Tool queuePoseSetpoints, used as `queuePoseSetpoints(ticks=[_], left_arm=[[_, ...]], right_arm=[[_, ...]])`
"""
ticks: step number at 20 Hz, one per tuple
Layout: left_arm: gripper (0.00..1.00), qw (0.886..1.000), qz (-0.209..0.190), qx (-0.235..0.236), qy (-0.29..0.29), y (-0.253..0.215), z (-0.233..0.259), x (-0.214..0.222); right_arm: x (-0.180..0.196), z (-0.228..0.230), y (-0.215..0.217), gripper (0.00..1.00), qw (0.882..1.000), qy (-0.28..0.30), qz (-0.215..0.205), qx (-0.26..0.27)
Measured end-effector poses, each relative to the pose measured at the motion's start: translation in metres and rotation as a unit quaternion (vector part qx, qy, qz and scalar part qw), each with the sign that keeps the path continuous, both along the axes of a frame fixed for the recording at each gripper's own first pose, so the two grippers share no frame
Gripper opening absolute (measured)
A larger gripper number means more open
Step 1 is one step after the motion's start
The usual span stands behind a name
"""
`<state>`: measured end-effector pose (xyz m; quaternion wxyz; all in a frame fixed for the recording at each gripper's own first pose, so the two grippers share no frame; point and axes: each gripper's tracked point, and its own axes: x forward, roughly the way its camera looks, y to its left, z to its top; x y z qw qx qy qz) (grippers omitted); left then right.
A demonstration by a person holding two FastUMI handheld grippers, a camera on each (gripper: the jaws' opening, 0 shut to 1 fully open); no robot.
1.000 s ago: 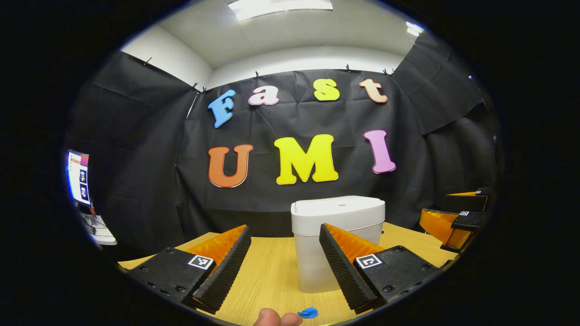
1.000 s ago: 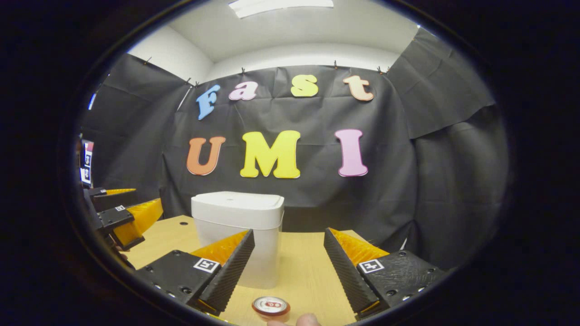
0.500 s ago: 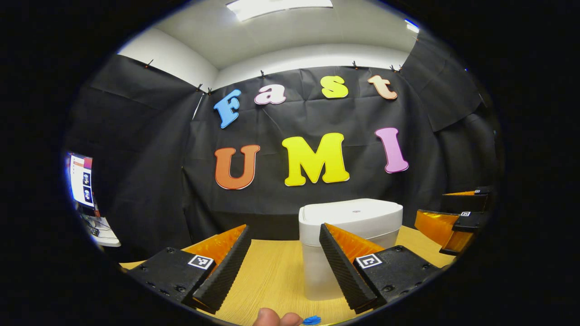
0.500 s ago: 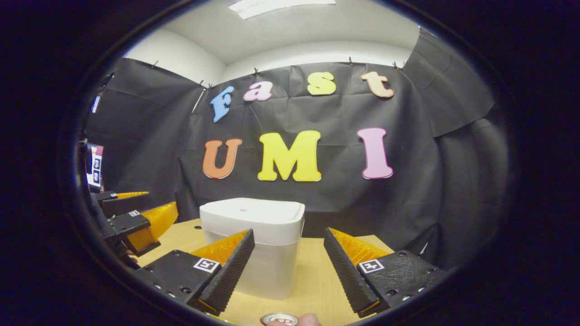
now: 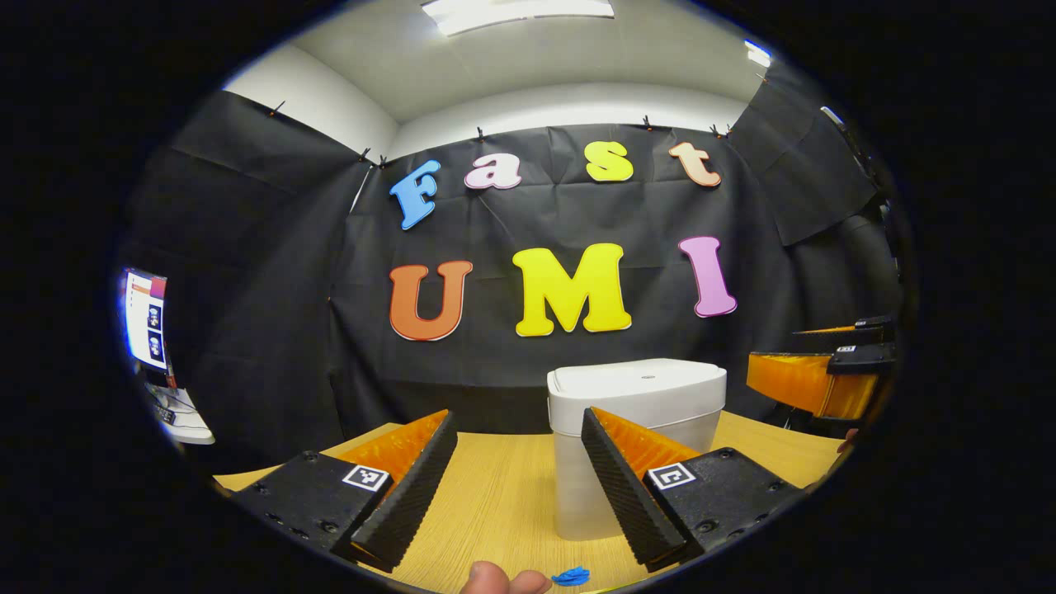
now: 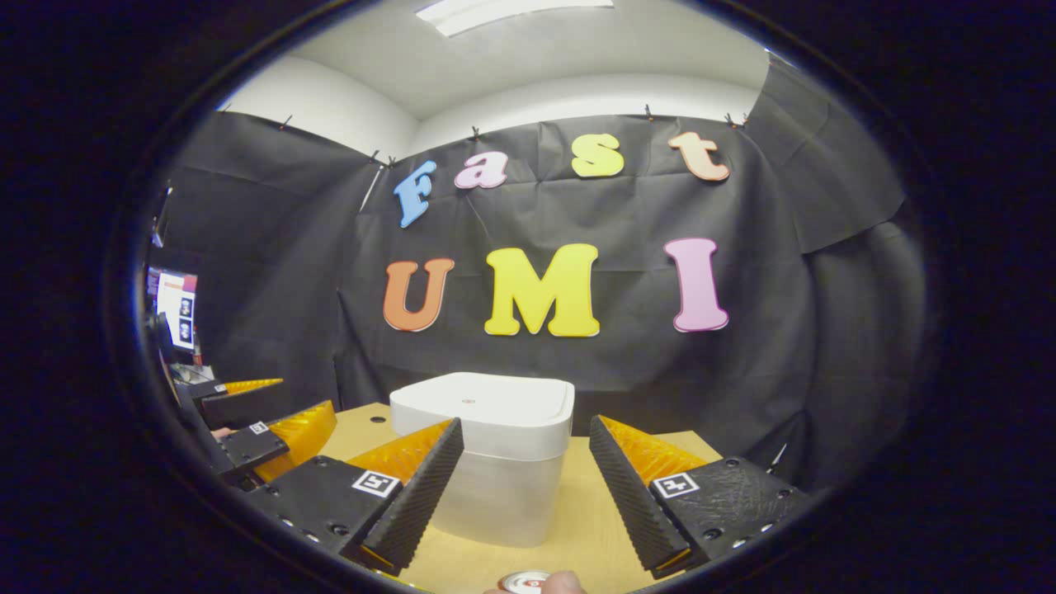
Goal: Press the lid of the desktop garbage bin to open it, pick up the crumpled paper on the desktop and throw it into the bin, then pick up the pop can on the desktop and drop it into the bin, and finally close the garbage bin lid.
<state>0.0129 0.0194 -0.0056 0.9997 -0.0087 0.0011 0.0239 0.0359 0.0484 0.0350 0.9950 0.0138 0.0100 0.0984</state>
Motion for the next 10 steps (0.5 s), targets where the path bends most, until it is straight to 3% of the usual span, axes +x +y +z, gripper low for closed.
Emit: queuePoseSetpoints(ticks=[3, 5, 7, 10], left_arm=[[0.98, 1.000, 0.003, 0.001, -0.001, 0.010, -0.001, -0.001], [0.98, 1.000, 0.002, 0.004, 0.000, 0.012, -0.003, -0.001], [0.98, 1.000, 0.002, 0.001, 0.000, 0.014, -0.004, 0.000], [0.98, 1.000, -0.002, 0.003, 0.003, 0.015, -0.008, 0.002]], right_arm=[[0.004, 0.007, 0.011, 0.95, 1.000, 0.005, 0.011, -0.008], [0.019, 0.016, 0.021, 0.81, 1.000, 0.011, 0.024, -0.007], [0.035, 0.027, 0.024, 0.62, 1.000, 0.015, 0.025, -0.012], [0.058, 0.024, 0.040, 0.02, 0.998, 0.046, 0.044, -0.007]])
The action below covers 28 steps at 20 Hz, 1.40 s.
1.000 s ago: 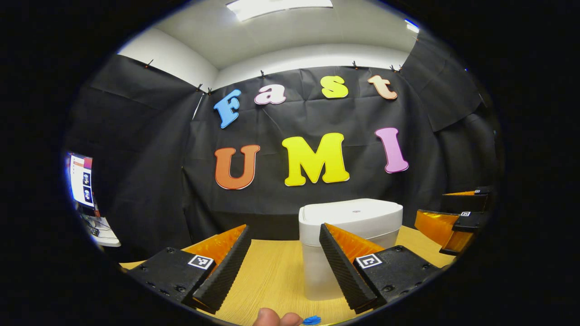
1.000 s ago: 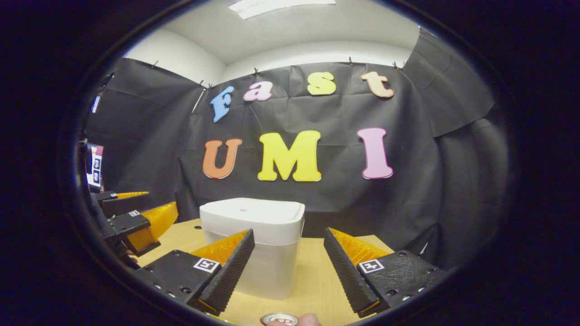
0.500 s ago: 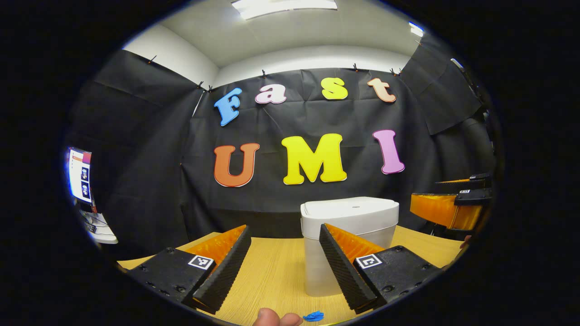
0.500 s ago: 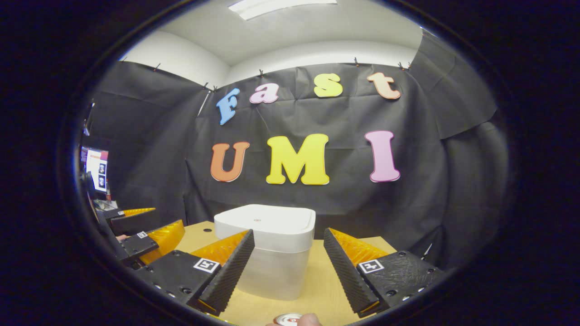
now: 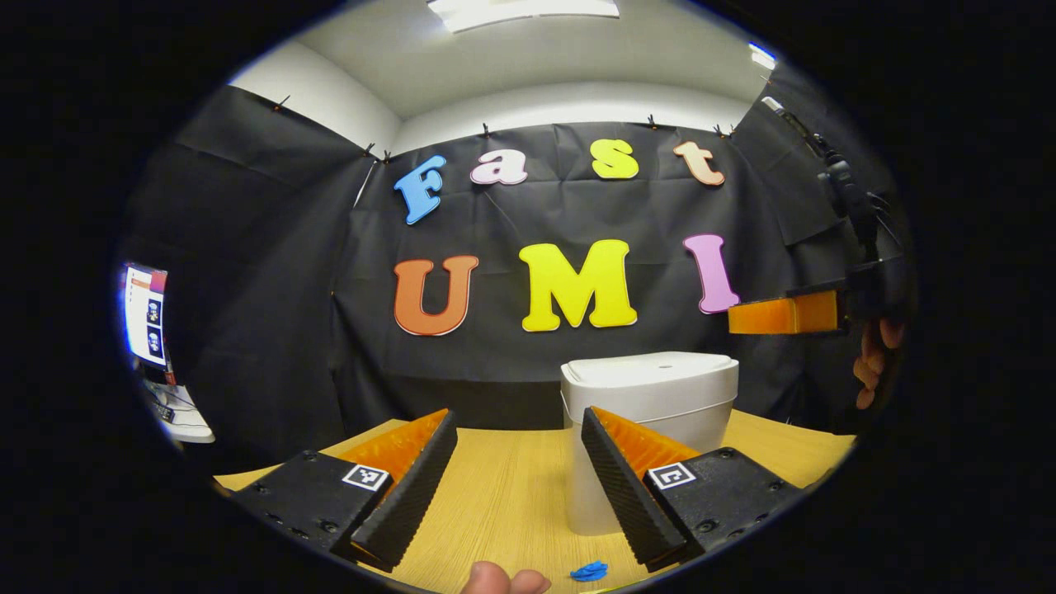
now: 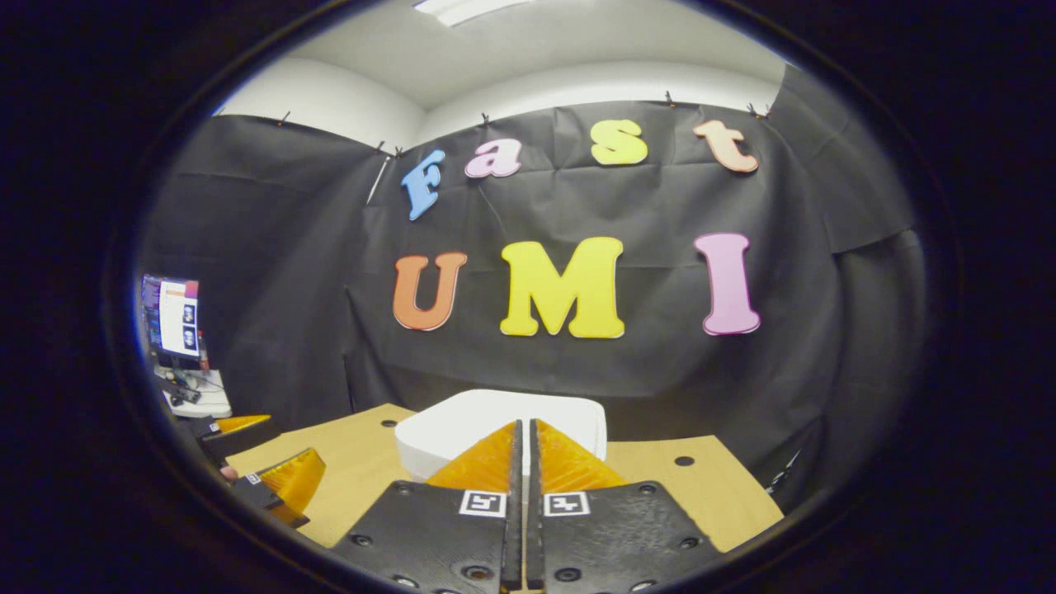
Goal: Press the lid of the desktop garbage bin to open it, pick up the crumpled paper on the desktop and throw it into the bin, then pick up the pop can on the desktop and drop it into the bin, and finally close the garbage bin lid.
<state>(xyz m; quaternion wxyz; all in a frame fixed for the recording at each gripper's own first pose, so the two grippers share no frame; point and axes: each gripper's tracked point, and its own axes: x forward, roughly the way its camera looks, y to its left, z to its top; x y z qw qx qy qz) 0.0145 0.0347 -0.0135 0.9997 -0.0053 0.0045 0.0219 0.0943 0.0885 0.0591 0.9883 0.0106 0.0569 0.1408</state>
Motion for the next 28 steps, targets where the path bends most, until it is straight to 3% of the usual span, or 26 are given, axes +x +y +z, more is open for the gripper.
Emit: queuePoseSetpoints(ticks=[2, 3, 4, 8, 11, 14, 18, 20, 22, 25, 28], left_arm=[[0.98, 1.000, -0.001, 0.001, 0.001, 0.001, -0.001, 0.000], [0.98, 1.000, -0.003, 0.001, 0.002, 0.000, -0.002, 0.001], [0.98, 1.000, -0.003, 0.002, 0.003, 0.000, -0.002, 0.001], [0.98, 1.000, -0.006, -0.005, 0.008, -0.007, -0.004, -0.002], [0.98, 1.000, -0.005, -0.007, 0.003, -0.015, 0.000, -0.009], [0.98, 1.000, -0.004, -0.015, 0.001, -0.027, -0.001, -0.011], [0.98, 1.000, -0.006, -0.018, -0.004, -0.035, -0.004, -0.018], [0.98, 1.000, -0.005, -0.013, -0.004, -0.033, -0.006, -0.018], [0.98, 1.000, -0.004, -0.013, -0.006, -0.028, -0.007, -0.016], [0.98, 1.000, -0.004, -0.024, -0.007, -0.022, -0.009, -0.011], [0.98, 1.000, -0.012, -0.021, -0.012, -0.021, -0.011, -0.004]], right_arm=[[0.014, -0.007, 0.011, 0.01, 1.000, 0.024, 0.015, -0.003], [0.021, -0.007, 0.011, 0.05, 0.999, 0.029, 0.016, -0.009], [0.027, -0.008, 0.012, 0.01, 0.999, 0.034, 0.016, -0.012], [0.043, -0.032, 0.016, 0.01, 0.996, 0.084, 0.029, -0.021], [0.036, -0.047, 0.018, 0.02, 0.989, 0.127, 0.063, -0.031], [0.039, -0.046, 0.016, 0.01, 0.987, 0.128, 0.068, -0.070], [0.037, -0.017, 0.006, 0.01, 0.995, 0.075, 0.044, -0.042], [0.030, 0.015, -0.002, 0.55, 0.999, 0.013, 0.035, -0.008], [0.019, 0.039, -0.017, 0.88, 0.999, -0.038, 0.012, 0.012], [-0.003, 0.042, -0.038, 0.97, 0.996, -0.079, -0.013, 0.038], [-0.029, 0.018, -0.076, 0.99, 0.993, -0.090, -0.075, 0.022]])
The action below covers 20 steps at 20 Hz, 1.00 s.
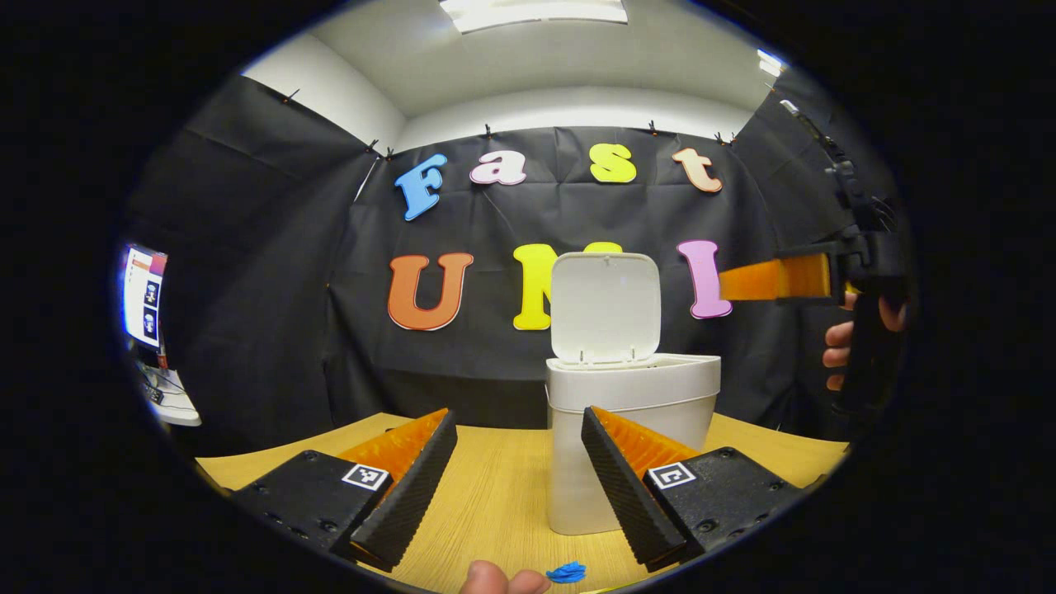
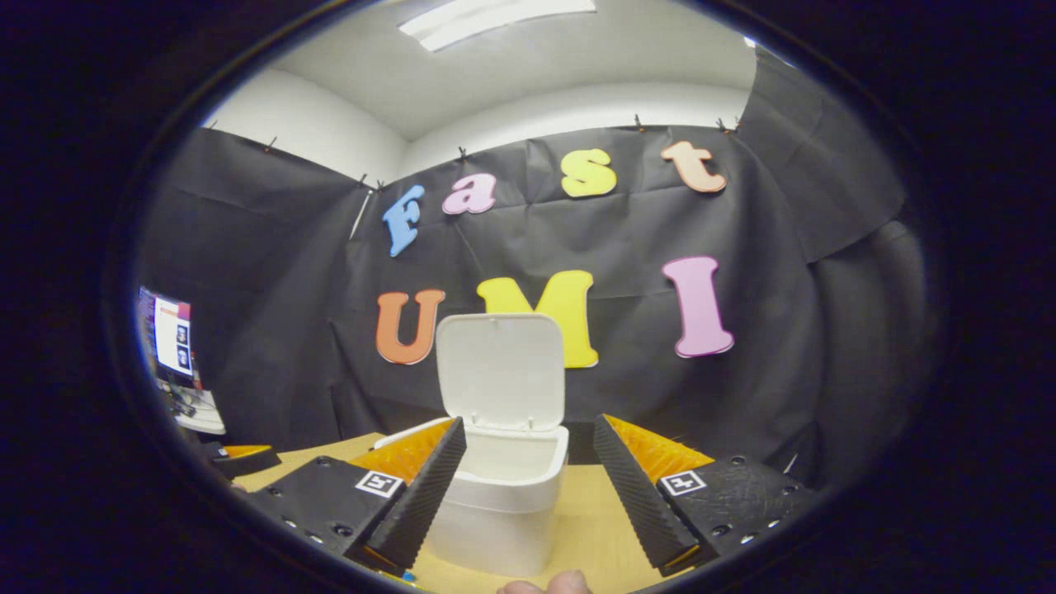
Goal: Press the lid of the desktop garbage bin to open it, pick up the crumpled paper on the desktop and throw it into the bin, then pick up the pop can on the desktop and drop it into the bin, and finally close the garbage bin lid.
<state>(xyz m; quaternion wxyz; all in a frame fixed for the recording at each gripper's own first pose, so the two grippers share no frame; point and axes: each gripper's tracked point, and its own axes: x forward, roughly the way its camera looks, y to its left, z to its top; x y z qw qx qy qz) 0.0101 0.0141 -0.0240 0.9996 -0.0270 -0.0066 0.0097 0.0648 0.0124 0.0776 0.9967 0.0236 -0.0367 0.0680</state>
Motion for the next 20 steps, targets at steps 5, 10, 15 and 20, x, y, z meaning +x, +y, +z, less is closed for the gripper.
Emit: queuePoseSetpoints(ticks=[5, 10, 15, 20], left_arm=[[0.98, 1.000, -0.022, 0.002, -0.007, -0.009, -0.003, 0.007], [0.98, 0.999, -0.035, -0.002, 0.008, -0.019, -0.013, 0.008], [0.98, 0.999, -0.028, 0.007, 0.016, -0.014, -0.018, 0.010], [0.98, 0.999, -0.016, 0.010, 0.033, -0.004, -0.026, 0.013]], right_arm=[[-0.029, -0.041, -0.039, 0.97, 0.997, 0.020, -0.072, 0.003], [-0.037, -0.054, -0.035, 0.96, 0.996, 0.043, -0.076, -0.004], [-0.040, -0.064, -0.021, 0.95, 0.997, 0.044, -0.059, -0.012], [-0.043, -0.079, -0.018, 0.96, 0.998, 0.048, -0.046, -0.012]])
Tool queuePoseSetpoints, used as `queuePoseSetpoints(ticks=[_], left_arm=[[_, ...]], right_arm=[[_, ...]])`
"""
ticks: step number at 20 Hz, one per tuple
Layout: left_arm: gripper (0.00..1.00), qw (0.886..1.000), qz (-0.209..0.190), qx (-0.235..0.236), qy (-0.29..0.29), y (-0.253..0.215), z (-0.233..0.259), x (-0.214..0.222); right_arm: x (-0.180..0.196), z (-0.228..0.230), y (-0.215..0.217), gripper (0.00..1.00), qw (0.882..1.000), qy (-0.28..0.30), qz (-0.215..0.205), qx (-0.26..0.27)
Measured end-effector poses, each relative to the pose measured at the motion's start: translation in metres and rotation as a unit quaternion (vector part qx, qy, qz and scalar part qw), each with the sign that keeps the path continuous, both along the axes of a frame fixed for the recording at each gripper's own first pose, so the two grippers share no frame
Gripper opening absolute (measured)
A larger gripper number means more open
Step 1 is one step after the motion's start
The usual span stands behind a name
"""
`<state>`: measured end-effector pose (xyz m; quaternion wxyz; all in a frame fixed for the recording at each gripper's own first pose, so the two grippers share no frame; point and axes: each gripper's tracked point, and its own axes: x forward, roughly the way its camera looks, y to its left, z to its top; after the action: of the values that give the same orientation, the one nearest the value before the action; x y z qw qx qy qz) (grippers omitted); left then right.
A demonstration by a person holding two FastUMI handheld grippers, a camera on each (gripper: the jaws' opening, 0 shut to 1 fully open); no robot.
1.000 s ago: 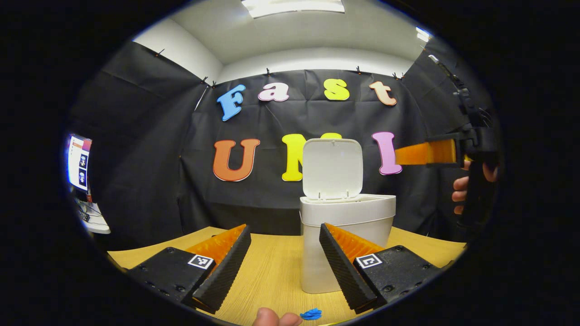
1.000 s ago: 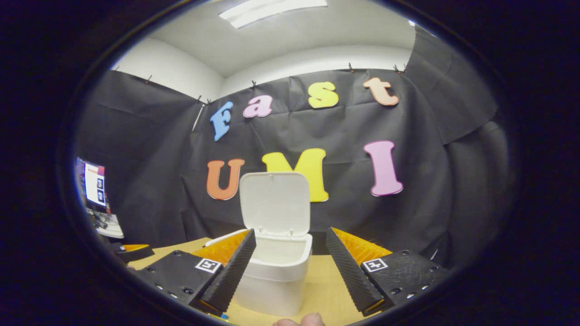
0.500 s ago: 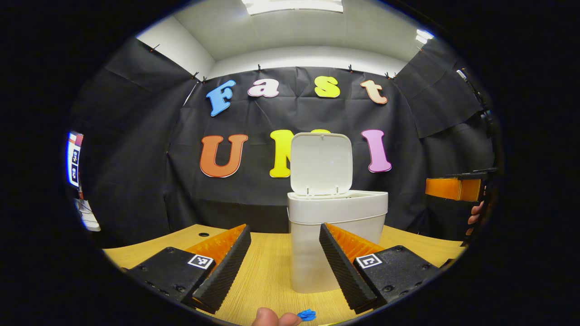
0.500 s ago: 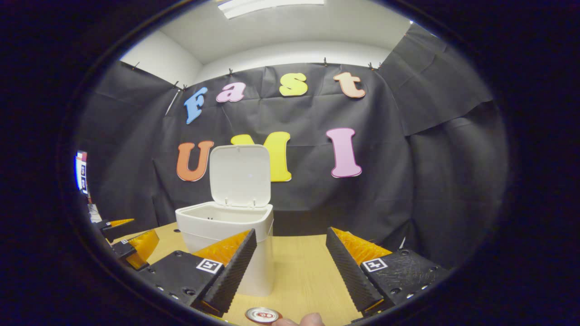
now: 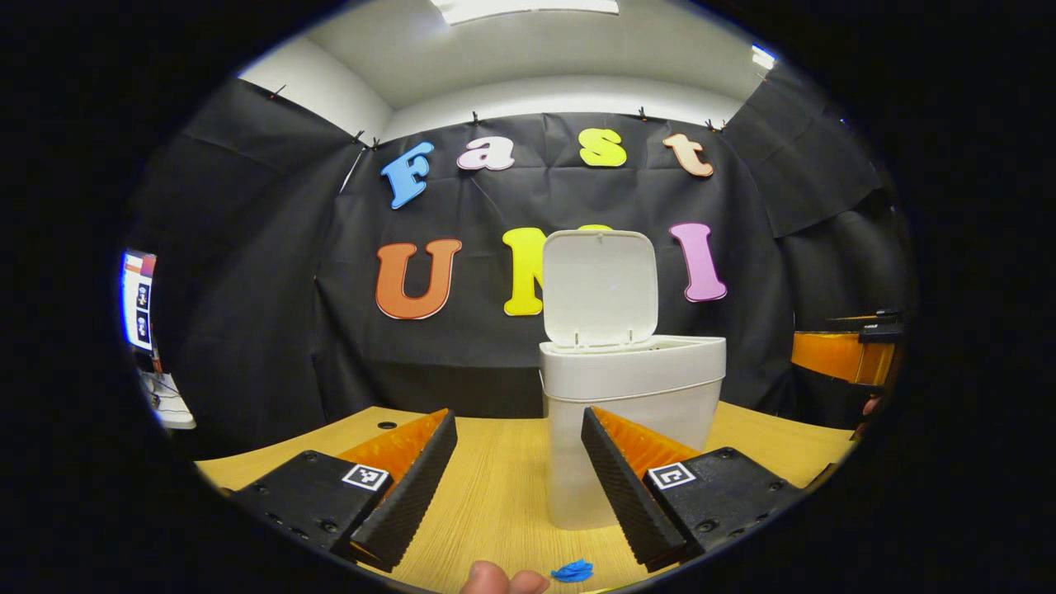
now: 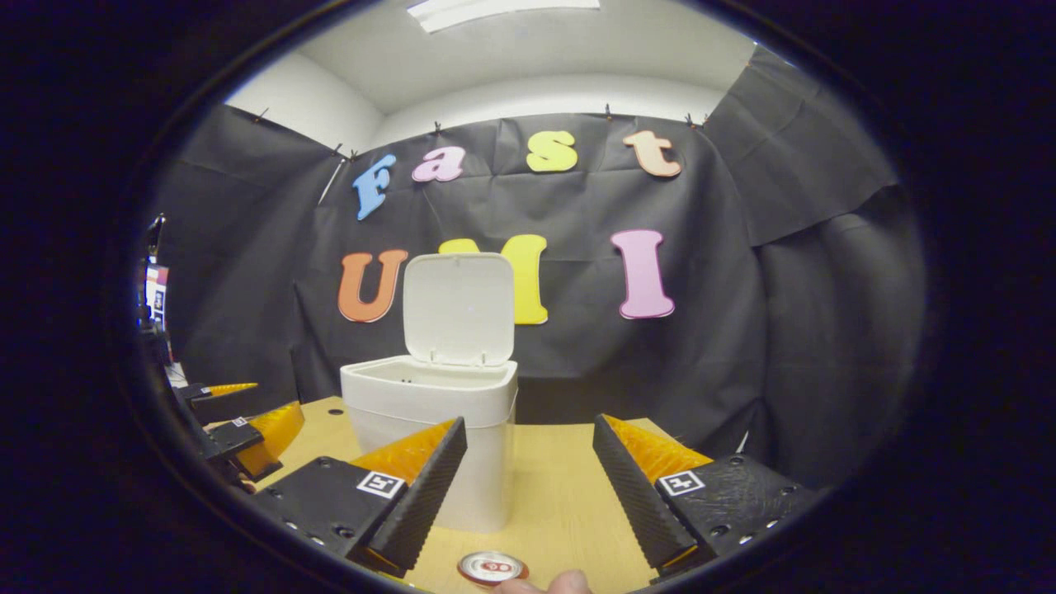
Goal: Press the lid of the desktop garbage bin to open it, pick up the crumpled paper on the desktop and throw it into the bin, then pick up the pop can on the desktop and drop it into the bin, and finally close the garbage bin lid.
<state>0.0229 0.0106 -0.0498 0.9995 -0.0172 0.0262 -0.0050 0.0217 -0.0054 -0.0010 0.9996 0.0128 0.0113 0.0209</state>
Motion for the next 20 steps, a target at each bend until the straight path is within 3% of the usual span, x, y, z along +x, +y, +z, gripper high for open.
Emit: queuePoseSetpoints(ticks=[8, 14, 20], left_arm=[[0.98, 0.999, 0.014, 0.017, 0.040, 0.016, -0.020, -0.007], [0.98, 0.999, -0.004, 0.012, 0.032, -0.004, -0.012, -0.016], [0.98, 0.998, -0.023, 0.011, 0.065, -0.033, -0.034, -0.033]], right_arm=[[-0.007, -0.019, 0.005, 0.96, 1.000, 0.002, 0.019, 0.001], [-0.014, -0.022, -0.009, 0.96, 1.000, 0.000, 0.011, 0.011], [-0.025, -0.035, -0.029, 0.95, 1.000, 0.000, 0.002, 0.013]])
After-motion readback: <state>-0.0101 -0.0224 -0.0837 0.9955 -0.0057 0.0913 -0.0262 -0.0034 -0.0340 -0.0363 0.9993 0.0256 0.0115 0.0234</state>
